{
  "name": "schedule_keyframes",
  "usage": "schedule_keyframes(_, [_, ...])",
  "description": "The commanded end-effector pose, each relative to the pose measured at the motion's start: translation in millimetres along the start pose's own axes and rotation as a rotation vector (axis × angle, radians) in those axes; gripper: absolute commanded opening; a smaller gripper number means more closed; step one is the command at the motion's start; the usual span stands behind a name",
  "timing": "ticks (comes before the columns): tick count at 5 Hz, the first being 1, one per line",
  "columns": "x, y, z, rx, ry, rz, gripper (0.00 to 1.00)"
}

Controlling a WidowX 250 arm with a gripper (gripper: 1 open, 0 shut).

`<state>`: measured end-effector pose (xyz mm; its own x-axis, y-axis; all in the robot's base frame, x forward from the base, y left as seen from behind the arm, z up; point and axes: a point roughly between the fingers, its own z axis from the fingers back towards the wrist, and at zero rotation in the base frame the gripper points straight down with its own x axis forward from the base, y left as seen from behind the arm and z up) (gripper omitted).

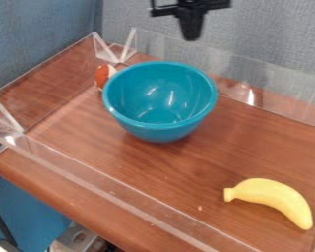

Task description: Put the mushroom in the blue bowl

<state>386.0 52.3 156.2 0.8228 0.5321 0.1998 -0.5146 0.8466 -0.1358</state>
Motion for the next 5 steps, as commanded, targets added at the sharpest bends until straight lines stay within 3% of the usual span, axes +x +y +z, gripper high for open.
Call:
schedule_keyframes(1, [3.8, 21.6, 25.1, -0.009, -0.101, -0.003, 0.0])
schedule_keyframes(2, [-1.5, 27.1, 18.6, 0.003, -0.115, -0.014, 0.0])
schedule_keyframes(5, [-13.9, 16.9, 0.6, -0.007, -0.145, -0.126, 0.0])
